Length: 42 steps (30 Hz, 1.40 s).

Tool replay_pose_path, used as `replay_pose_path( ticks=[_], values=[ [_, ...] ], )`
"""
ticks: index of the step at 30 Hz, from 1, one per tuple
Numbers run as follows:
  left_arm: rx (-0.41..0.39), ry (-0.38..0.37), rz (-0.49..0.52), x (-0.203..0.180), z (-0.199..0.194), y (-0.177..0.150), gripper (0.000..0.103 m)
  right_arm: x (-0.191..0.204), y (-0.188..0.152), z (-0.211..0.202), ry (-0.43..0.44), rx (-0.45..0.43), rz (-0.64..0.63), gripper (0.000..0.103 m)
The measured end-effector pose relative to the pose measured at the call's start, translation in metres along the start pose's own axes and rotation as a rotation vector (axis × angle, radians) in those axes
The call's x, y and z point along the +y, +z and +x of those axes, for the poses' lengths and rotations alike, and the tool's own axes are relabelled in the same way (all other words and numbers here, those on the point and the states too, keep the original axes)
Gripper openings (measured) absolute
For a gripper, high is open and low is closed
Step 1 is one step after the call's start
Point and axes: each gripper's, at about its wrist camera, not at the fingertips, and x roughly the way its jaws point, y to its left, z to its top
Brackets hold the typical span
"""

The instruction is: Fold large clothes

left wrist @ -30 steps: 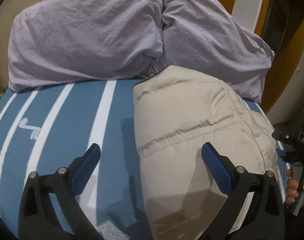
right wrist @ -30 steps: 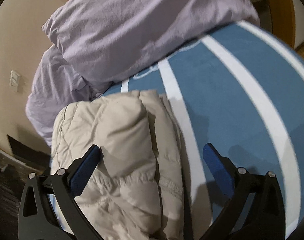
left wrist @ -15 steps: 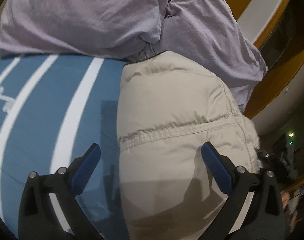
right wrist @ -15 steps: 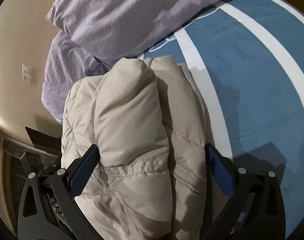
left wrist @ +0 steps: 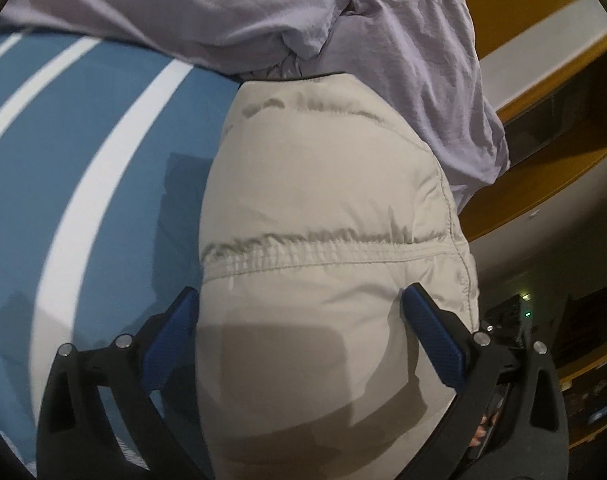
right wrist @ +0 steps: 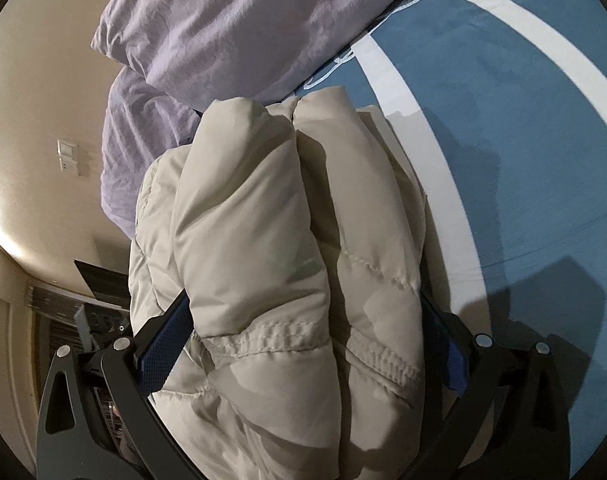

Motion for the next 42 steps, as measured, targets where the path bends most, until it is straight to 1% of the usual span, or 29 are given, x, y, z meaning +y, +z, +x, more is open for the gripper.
replay_pose_path(
  ticks=[4,6,7,8,9,11,14,17,24,28,32,34,36,37,39,40,42],
  values=[
    [-0.006,-0.029,-0.004,0.000,-0.001,-0.002,0.099,0.000,-0.002,0.003,0.034,-0.001,0.005,0.102],
    [-0.009,-0.043,-0.008,0.000,-0.003,-0.002,0.092,0.004,-0.004,0.003,0.036,-0.010,-0.012,0.101],
    [-0.009,-0.053,-0.010,0.001,-0.005,-0.002,0.090,0.007,-0.006,0.002,0.035,-0.022,-0.026,0.096],
    [-0.008,-0.063,-0.014,0.002,-0.007,-0.001,0.086,0.009,-0.006,0.001,0.037,-0.032,-0.029,0.089],
    [-0.005,-0.073,-0.019,0.003,-0.008,0.000,0.083,0.010,-0.006,0.000,0.041,-0.042,-0.031,0.085],
    [-0.003,-0.079,-0.021,0.004,-0.011,0.004,0.079,0.015,-0.005,0.000,0.048,-0.059,-0.035,0.074],
    [-0.012,-0.070,-0.013,0.004,-0.017,0.011,0.074,0.027,-0.001,0.004,0.050,-0.071,-0.045,0.066],
    [-0.030,-0.056,-0.013,0.009,-0.025,0.025,0.072,0.039,0.002,0.016,0.052,-0.065,-0.058,0.063],
    [-0.081,0.011,0.002,0.030,-0.049,0.063,0.072,0.067,0.017,0.061,0.113,-0.043,-0.069,0.060],
    [-0.128,0.079,0.032,0.040,-0.065,0.084,0.072,0.087,0.021,0.085,0.131,-0.036,-0.090,0.058],
    [-0.162,0.147,0.053,0.056,-0.069,0.093,0.072,0.099,0.016,0.106,0.122,-0.042,-0.118,0.059],
    [-0.174,0.175,0.055,0.065,-0.066,0.092,0.072,0.101,0.012,0.106,0.102,-0.051,-0.136,0.064],
    [-0.192,0.185,0.066,0.066,-0.068,0.089,0.074,0.103,0.010,0.106,0.081,-0.047,-0.145,0.069],
    [-0.206,0.207,0.083,0.063,-0.069,0.087,0.074,0.102,0.010,0.105,0.070,-0.044,-0.142,0.073],
    [-0.228,0.255,0.122,0.056,-0.071,0.083,0.076,0.102,0.009,0.098,0.046,-0.048,-0.135,0.075],
    [-0.245,0.291,0.154,0.051,-0.074,0.081,0.076,0.103,0.010,0.096,0.036,-0.055,-0.136,0.075],
    [-0.267,0.333,0.193,0.043,-0.076,0.078,0.076,0.105,0.010,0.082,0.027,-0.082,-0.144,0.075]
  ],
)
